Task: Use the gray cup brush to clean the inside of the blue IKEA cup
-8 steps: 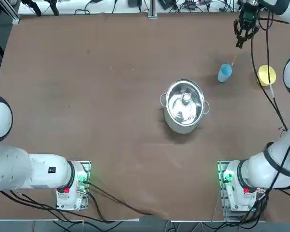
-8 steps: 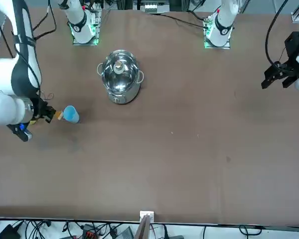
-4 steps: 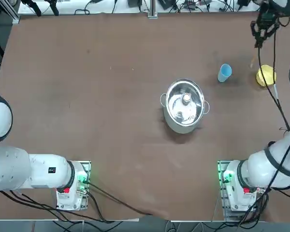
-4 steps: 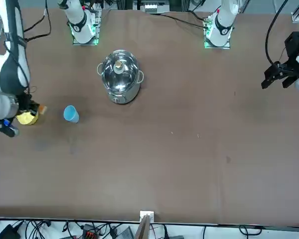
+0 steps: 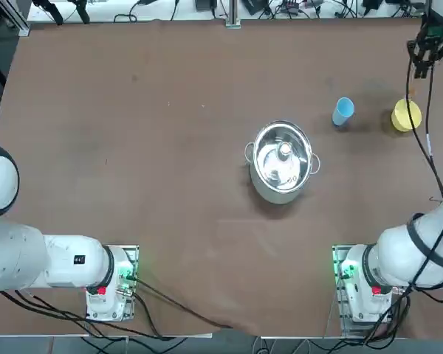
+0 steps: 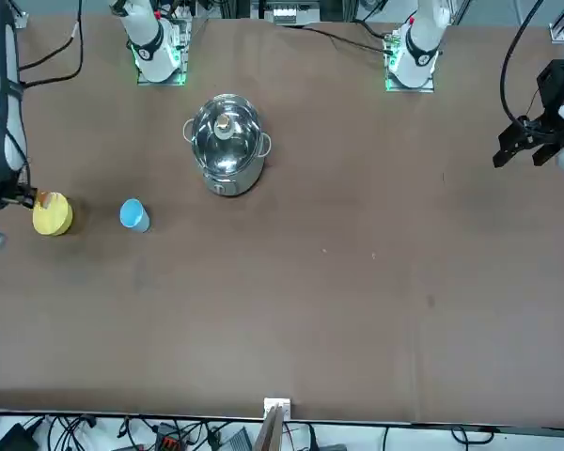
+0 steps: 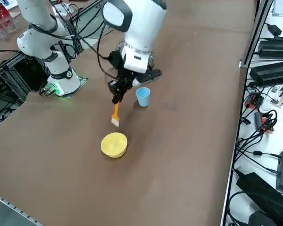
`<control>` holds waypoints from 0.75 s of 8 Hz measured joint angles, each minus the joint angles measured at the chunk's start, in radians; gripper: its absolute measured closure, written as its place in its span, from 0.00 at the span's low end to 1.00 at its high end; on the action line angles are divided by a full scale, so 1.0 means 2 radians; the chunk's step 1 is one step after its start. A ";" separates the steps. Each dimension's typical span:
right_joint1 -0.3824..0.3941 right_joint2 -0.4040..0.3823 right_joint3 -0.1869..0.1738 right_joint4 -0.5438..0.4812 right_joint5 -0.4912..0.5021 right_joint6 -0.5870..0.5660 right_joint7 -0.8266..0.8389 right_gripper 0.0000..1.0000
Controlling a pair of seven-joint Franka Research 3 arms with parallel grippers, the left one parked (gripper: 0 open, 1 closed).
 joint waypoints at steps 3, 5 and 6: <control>-0.014 0.000 0.000 -0.046 -0.042 0.064 -0.021 0.97; -0.014 0.000 0.001 -0.085 -0.054 0.114 -0.021 0.97; -0.014 0.000 0.002 -0.099 -0.056 0.129 -0.021 0.97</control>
